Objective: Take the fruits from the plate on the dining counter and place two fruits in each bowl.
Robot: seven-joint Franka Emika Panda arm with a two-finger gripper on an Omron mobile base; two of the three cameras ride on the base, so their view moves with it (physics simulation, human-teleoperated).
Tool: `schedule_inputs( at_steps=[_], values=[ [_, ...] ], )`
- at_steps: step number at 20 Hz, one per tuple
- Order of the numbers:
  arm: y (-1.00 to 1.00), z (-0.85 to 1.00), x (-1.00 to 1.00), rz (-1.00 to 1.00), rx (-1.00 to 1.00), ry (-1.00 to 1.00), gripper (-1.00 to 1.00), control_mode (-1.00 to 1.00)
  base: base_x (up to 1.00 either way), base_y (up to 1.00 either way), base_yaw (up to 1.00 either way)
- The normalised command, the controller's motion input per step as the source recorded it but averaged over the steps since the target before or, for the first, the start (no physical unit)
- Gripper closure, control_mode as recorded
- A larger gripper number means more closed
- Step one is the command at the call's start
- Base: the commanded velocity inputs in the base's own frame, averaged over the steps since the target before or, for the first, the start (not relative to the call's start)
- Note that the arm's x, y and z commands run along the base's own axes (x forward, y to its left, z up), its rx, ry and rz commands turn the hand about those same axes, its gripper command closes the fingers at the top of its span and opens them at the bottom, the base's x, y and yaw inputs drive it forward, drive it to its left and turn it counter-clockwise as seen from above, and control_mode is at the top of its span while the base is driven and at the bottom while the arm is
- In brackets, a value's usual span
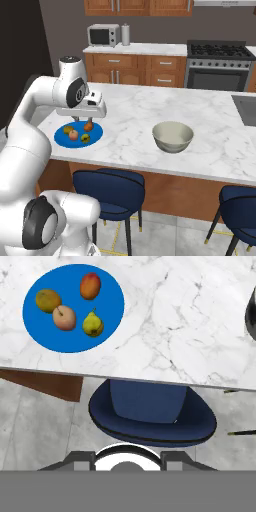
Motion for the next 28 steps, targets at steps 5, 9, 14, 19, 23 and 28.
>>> schedule_inputs(
  at_steps=[5, 9, 14, 19, 23, 28],
  values=[
    [0.00, -0.08, 0.01, 0.00, 0.00, 0.02, -1.00, -1.00, 0.00, 0.00, 0.00],
    [0.19, -0.42, 0.46, 0.02, 0.00, 0.07, -1.00, -1.00, 0.00, 0.00, 0.00],
    [0.34, -0.53, 0.69, 0.11, 0.00, 0.16, -1.00, -1.00, 0.00, 0.00, 0.00],
    [0.15, -0.36, 0.58, 0.16, 0.00, 0.28, -1.00, -1.00, 0.00, 0.00, 0.00],
    [0.39, -0.34, 0.54, 0.06, 0.00, 0.16, -1.00, -1.00, 0.00, 0.00, 0.00],
    [0.42, -0.32, 0.26, 0.00, -0.01, 0.03, -1.00, -1.00, 0.00, 0.00, 0.00]
  ],
)
